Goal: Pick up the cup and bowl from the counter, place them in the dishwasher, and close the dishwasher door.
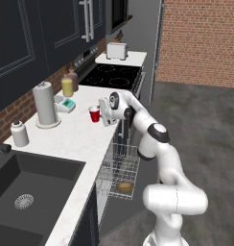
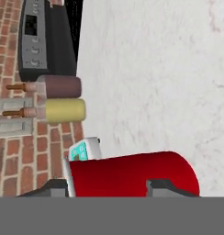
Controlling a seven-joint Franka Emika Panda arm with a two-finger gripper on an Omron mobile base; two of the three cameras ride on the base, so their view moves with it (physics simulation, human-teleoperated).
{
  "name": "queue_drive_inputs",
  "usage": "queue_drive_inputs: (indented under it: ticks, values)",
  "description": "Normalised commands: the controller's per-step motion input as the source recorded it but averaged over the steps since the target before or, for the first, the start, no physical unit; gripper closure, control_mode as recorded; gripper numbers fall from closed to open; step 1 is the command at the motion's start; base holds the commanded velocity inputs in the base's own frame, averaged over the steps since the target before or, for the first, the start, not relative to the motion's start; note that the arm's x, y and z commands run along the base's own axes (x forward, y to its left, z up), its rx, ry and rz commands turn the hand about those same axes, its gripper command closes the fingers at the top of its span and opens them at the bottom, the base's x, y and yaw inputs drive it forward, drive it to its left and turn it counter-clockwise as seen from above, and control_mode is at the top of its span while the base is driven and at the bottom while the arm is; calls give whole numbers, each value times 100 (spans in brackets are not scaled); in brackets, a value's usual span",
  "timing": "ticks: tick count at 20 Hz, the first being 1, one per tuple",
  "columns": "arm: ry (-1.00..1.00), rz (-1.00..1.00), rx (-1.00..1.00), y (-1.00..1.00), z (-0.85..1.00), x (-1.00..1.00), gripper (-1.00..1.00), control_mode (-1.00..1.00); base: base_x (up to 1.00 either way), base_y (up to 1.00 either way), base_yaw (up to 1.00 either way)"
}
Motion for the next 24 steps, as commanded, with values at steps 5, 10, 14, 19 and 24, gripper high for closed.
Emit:
queue_drive_inputs:
  ticks: [5, 10, 14, 19, 24]
  values:
    - [1, 3, -4, -53, 15, -16, 100, -100, 0, 0, 0]
    - [13, 5, 0, -59, 45, -42, 100, -100, 0, 0, 0]
    - [14, 4, -3, -60, 64, -61, 100, -100, 0, 0, 0]
    - [21, 4, -9, -65, 32, -85, 100, -100, 0, 0, 0]
    - [23, 8, -18, -65, 1, -100, 100, -100, 0, 0, 0]
